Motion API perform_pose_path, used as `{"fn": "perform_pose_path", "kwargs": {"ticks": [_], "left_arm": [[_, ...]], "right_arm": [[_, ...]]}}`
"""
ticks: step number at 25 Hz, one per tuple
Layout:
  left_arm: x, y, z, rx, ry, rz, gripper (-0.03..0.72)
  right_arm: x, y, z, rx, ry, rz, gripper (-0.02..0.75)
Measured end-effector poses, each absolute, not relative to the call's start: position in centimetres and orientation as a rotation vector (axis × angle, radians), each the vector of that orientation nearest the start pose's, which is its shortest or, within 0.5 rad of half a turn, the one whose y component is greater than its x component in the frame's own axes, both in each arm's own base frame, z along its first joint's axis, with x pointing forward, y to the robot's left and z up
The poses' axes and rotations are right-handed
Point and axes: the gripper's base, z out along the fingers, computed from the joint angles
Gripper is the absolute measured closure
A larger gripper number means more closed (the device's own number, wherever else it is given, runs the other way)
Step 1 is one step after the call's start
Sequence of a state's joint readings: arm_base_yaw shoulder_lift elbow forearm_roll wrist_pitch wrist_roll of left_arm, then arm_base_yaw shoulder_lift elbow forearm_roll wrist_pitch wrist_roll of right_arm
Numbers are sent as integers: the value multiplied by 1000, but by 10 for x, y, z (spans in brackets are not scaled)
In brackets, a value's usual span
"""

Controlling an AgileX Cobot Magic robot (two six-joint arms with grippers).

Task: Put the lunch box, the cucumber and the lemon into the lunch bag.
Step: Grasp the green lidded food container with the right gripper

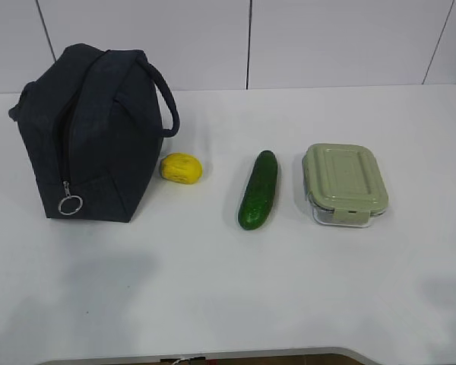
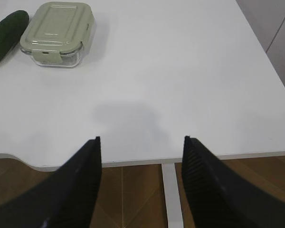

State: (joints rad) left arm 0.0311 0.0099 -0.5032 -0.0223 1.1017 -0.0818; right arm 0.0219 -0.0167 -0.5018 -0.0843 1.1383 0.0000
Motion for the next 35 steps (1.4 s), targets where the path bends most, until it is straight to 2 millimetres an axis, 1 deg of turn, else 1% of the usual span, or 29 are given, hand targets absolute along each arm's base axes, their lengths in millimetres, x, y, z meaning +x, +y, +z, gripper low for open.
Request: {"fn": "perform_pose_path", "kwargs": {"ticks": [12, 14, 16, 22, 27, 30, 34, 35], "left_arm": [[-5, -2, 275, -117, 2089, -58, 383], [-5, -2, 275, -117, 2089, -58, 383], [-5, -2, 275, -117, 2089, -58, 383], [-5, -2, 275, -117, 2089, -58, 383], [-5, -2, 275, -117, 2089, -58, 383], [-5, -2, 275, -117, 2089, -58, 383], [-5, -2, 275, -117, 2089, -58, 383], [-5, -2, 275, -117, 2089, -58, 383]], "right_arm": [[-11, -7, 272, -14, 2101, -91, 298], [-11, -9, 274, -12, 2092, -108, 298], [-7, -10, 278, -13, 2093, -133, 298], [22, -10, 286, -24, 2153, -150, 298], [53, -8, 289, -3, 2198, -123, 298], [74, -5, 285, 11, 2269, -76, 298], [103, 0, 274, 39, 2401, 6, 298], [113, 2, 272, 47, 2440, 24, 298]]}}
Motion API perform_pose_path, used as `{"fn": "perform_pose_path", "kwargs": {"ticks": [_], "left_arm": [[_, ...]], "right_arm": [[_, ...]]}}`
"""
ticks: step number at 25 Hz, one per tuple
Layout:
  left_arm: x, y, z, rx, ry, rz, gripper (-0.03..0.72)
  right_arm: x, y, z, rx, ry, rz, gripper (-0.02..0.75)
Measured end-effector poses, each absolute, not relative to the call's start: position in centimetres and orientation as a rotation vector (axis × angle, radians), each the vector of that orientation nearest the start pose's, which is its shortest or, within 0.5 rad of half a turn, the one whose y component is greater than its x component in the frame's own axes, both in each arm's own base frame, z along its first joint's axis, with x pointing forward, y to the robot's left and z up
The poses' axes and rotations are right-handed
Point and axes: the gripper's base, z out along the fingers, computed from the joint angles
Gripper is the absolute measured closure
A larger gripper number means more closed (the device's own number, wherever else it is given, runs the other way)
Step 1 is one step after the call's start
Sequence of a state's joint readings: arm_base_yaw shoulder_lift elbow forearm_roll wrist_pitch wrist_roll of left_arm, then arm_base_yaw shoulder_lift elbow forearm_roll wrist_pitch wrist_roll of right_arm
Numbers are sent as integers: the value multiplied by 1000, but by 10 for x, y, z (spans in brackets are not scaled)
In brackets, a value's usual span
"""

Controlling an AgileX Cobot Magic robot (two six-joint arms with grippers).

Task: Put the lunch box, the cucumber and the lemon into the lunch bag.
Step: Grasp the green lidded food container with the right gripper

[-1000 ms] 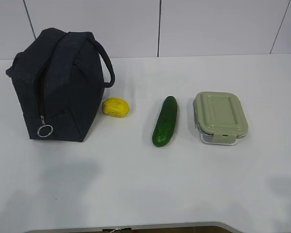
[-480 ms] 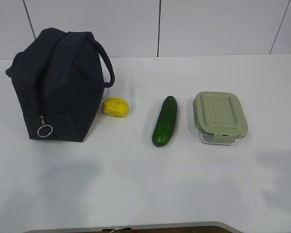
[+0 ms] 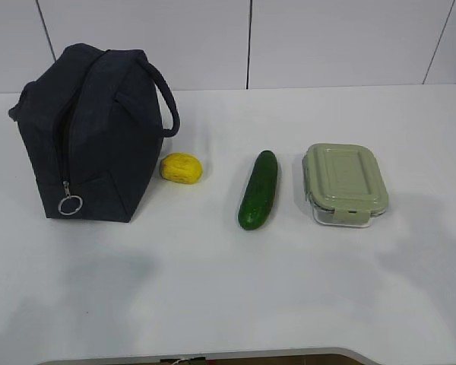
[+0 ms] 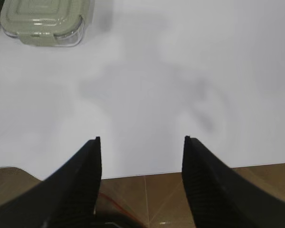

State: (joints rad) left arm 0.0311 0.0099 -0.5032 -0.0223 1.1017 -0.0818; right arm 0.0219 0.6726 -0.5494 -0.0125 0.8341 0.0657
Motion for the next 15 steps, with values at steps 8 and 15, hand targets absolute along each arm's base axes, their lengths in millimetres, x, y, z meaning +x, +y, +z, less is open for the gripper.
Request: {"fn": "perform_pose_path", "kwargs": {"ticks": [8, 15], "left_arm": [[-5, -2, 275, -117, 2089, -58, 383], [-5, -2, 275, -117, 2089, -58, 383]], "right_arm": [[188, 10, 279, 89, 2594, 138, 298], [254, 29, 291, -7, 2694, 392, 298]]}}
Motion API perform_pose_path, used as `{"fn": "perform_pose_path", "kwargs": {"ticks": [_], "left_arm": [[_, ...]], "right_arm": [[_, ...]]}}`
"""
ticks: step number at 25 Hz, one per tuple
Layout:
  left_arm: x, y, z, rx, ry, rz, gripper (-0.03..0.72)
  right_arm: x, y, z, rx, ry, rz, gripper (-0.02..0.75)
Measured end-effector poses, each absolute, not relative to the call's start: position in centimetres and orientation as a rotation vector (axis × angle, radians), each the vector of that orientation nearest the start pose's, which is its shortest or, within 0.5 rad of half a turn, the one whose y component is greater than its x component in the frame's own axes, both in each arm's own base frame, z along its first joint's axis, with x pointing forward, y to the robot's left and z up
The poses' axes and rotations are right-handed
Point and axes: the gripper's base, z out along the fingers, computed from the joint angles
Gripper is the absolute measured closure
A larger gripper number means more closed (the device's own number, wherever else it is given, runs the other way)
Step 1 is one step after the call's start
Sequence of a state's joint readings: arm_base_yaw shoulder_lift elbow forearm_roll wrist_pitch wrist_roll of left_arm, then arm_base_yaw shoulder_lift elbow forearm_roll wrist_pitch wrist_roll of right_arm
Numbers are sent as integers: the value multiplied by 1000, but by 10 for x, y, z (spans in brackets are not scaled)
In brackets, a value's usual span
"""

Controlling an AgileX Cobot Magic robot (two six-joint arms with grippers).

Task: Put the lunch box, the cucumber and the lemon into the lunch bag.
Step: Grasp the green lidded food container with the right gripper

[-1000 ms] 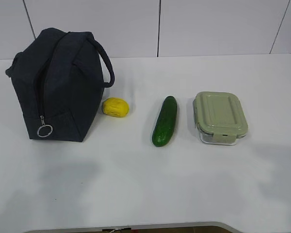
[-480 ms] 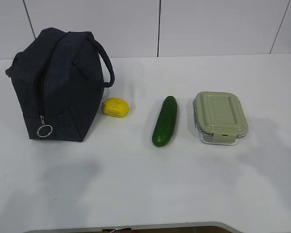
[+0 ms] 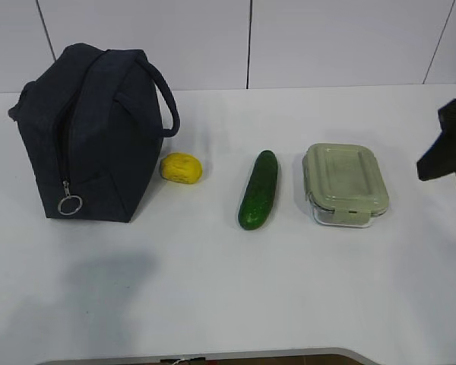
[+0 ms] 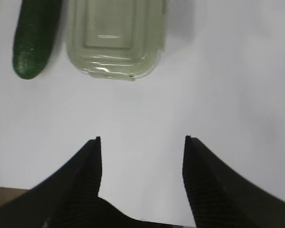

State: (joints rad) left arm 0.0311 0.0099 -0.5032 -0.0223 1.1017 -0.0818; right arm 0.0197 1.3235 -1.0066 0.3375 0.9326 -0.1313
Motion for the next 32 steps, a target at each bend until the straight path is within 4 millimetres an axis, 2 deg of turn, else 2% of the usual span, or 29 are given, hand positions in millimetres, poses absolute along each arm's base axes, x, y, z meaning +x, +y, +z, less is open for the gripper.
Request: {"fn": "perform_pose_path", "kwargs": {"ticks": [5, 10, 11, 16, 22, 27, 32], "left_arm": [[-5, -2, 275, -117, 2089, -58, 383], [-5, -2, 275, -117, 2089, -58, 383], [-5, -2, 275, -117, 2089, -58, 383], [-5, -2, 275, -117, 2089, -58, 383], [-5, -2, 275, -117, 2089, -58, 383], [-5, -2, 275, -117, 2089, -58, 383], [-5, -2, 275, -117, 2089, -58, 383]], "right_arm": [[290, 28, 292, -1, 2753, 658, 298], [320, 1, 271, 105, 2719, 1003, 298], [323, -4, 266, 114, 2704, 1024, 298], [332, -17, 248, 111, 2716, 1041, 298], [330, -21, 244, 24, 2769, 950, 298], [331, -22, 243, 83, 2781, 958, 297], [352, -26, 231, 108, 2799, 978, 297]]}}
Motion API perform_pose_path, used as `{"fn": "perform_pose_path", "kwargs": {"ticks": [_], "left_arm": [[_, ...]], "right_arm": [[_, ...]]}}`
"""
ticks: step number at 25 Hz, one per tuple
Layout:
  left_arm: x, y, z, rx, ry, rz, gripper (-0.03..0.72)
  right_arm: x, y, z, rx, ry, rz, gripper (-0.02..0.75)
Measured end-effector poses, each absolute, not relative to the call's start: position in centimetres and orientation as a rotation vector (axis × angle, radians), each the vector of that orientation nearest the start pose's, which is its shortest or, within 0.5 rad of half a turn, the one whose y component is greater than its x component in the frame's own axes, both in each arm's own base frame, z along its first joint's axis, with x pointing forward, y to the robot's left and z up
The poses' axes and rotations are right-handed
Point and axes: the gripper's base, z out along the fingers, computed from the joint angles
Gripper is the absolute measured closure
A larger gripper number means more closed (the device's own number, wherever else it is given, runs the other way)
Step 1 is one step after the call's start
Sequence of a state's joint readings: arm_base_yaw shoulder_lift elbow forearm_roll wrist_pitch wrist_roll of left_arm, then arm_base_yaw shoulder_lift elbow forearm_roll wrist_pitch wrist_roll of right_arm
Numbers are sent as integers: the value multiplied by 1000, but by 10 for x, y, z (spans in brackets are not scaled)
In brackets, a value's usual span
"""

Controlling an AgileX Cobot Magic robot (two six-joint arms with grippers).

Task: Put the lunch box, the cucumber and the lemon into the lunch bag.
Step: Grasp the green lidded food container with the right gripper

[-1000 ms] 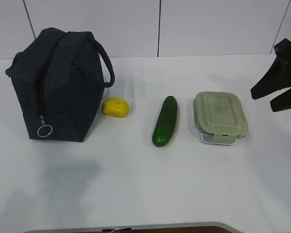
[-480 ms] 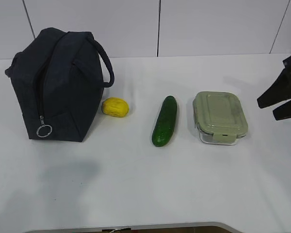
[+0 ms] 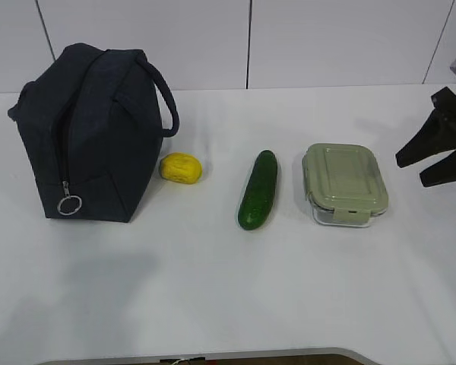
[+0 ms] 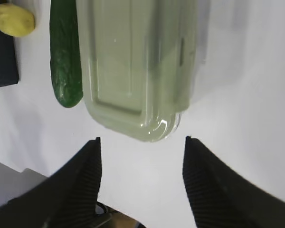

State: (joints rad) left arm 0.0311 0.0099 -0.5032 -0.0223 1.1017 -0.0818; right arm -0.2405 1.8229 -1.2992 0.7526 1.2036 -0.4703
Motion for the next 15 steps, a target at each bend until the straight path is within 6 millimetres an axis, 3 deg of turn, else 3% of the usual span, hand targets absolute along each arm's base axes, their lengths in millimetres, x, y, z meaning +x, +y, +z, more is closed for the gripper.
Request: {"fn": "perform_pose_path", "kwargs": {"ticks": [5, 9, 15], "left_arm": [[-5, -2, 275, -117, 2089, -58, 383], [-5, -2, 275, -117, 2089, -58, 383], [-5, -2, 275, -117, 2089, -58, 383]], "right_arm": [[378, -32, 217, 116, 2793, 993, 237], [385, -33, 211, 87, 2781, 1012, 153], [388, -30, 211, -129, 2682, 1033, 158]]}}
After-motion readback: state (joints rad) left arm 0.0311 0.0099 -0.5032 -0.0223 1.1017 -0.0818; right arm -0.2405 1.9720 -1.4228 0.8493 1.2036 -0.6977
